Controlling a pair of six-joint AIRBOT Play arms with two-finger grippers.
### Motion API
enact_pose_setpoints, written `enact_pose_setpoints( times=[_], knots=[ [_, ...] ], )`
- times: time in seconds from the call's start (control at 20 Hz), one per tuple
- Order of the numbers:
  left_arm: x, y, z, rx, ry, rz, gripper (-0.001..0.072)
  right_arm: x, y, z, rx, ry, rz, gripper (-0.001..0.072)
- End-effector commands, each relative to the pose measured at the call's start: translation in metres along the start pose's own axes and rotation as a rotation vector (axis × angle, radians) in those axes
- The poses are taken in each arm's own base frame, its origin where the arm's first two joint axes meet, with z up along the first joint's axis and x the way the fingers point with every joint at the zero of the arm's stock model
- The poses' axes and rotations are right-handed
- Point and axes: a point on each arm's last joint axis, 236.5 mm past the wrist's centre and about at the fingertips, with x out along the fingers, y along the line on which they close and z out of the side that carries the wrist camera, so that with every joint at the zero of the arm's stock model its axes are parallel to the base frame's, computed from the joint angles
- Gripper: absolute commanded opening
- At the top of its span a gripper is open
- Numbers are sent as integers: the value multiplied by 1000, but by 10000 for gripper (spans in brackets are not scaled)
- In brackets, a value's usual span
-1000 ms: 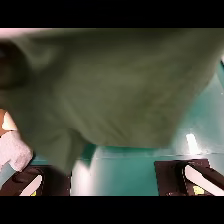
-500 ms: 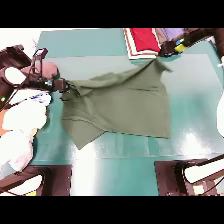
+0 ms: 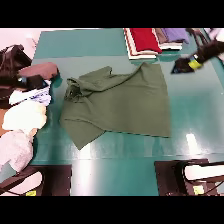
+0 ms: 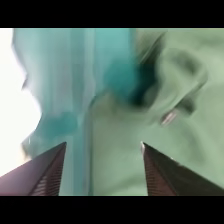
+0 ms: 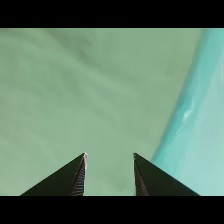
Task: Fold the shirts.
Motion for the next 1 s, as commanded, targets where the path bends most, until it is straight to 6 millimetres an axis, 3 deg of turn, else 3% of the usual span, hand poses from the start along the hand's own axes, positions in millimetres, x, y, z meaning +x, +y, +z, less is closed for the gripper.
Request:
enact_pose_setpoints(
  times=[0.0, 0.05, 0.2, 0.3, 0.45, 0.6, 0.7, 0.8, 0.85, 0.95],
  knots=[
    [4, 19, -65, -82, 141, 7, 560, 25, -32, -105, 193, 149, 23, 394],
    [11, 17, -81, -101, 174, -8, 560, 37, -36, -141, 249, 198, 33, 537],
    [24, 12, -106, -148, 224, -43, 560, 69, -33, -231, 380, 329, 72, 549],
    [26, 13, -106, -150, 218, -41, 560, 83, -24, -261, 422, 358, 101, 547],
    [26, 14, -104, -150, 209, -38, 561, 100, -3, -275, 437, 352, 164, 498],
    [26, 14, -104, -150, 209, -38, 560, 113, 10, -266, 403, 313, 176, 483],
    [26, 14, -104, -149, 209, -37, 560, 119, 15, -257, 367, 282, 169, 411],
    [26, 14, -105, -147, 216, -36, 560, 121, 21, -256, 327, 284, 166, 73],
    [27, 14, -109, -150, 227, -38, 560, 122, 24, -257, 312, 291, 167, 19],
    [34, 16, -124, -163, 259, -37, 560, 121, 29, -255, 283, 296, 168, 19]
  ],
)
